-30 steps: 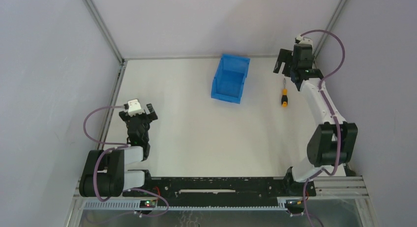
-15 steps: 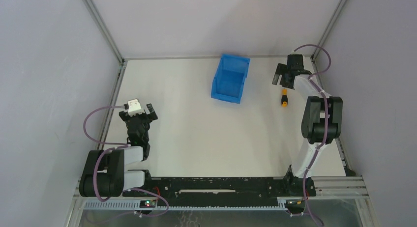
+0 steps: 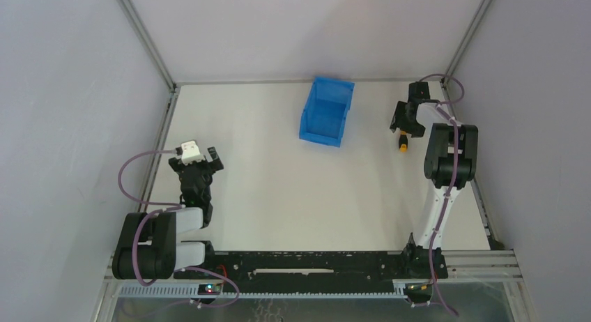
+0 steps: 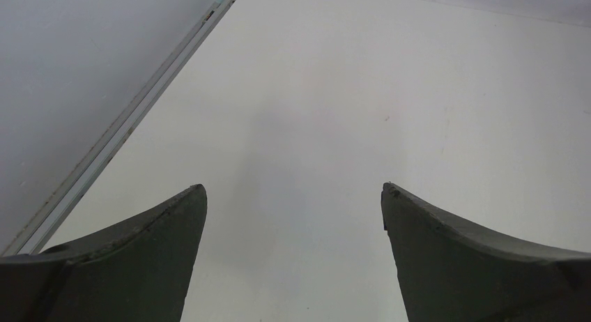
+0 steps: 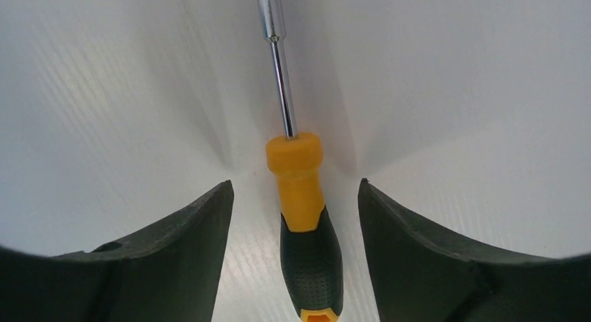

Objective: Put the screwdriver in the bin
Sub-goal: Pick up the screwdriver from the center of the board, then place the screwdriver in the bin.

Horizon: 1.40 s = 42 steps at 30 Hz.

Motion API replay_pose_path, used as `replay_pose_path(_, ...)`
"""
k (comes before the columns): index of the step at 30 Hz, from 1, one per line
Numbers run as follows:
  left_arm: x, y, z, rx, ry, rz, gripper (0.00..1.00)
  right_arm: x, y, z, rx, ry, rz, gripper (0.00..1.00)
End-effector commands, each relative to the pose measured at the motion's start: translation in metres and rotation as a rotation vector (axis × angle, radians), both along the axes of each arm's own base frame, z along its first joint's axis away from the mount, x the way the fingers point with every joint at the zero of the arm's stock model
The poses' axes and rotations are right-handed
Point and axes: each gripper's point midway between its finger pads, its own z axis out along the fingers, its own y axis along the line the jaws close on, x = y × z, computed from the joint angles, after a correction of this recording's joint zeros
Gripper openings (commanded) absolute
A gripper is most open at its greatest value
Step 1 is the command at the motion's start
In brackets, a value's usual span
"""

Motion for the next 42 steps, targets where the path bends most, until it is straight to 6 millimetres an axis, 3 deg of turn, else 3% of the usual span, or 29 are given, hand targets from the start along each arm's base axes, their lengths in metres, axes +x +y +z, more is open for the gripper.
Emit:
replay_pose_path(1,0.010,0.001,0.026,0.024,-0.071,0.007,1.00,0.005,0.003,0.008,0.047,0.003,-0.003,0.70)
replay_pose_path(9,0.010,0.002,0.026,0.024,-0.071,0.008,1.00,0.003,0.004,-0.002,0.054,0.050,0.001,0.40)
replay_pose_path(11,0.010,0.002,0.026,0.024,-0.071,0.008,1.00,0.003,0.003,-0.002,0.055,0.051,0.001,0.26)
replay_pose_path(15,0.010,0.002,0.025,0.024,-0.070,0.008,1.00,0.006,0.003,0.010,0.051,0.021,-0.005,0.21)
replay_pose_path(27,0.010,0.002,0.025,0.024,-0.070,0.008,1.00,0.012,0.009,0.119,-0.009,-0.165,0.024,0.16)
replay_pose_path(42,0.010,0.002,0.025,0.024,-0.070,0.008,1.00,-0.008,0.032,0.260,-0.074,-0.371,0.071,0.16)
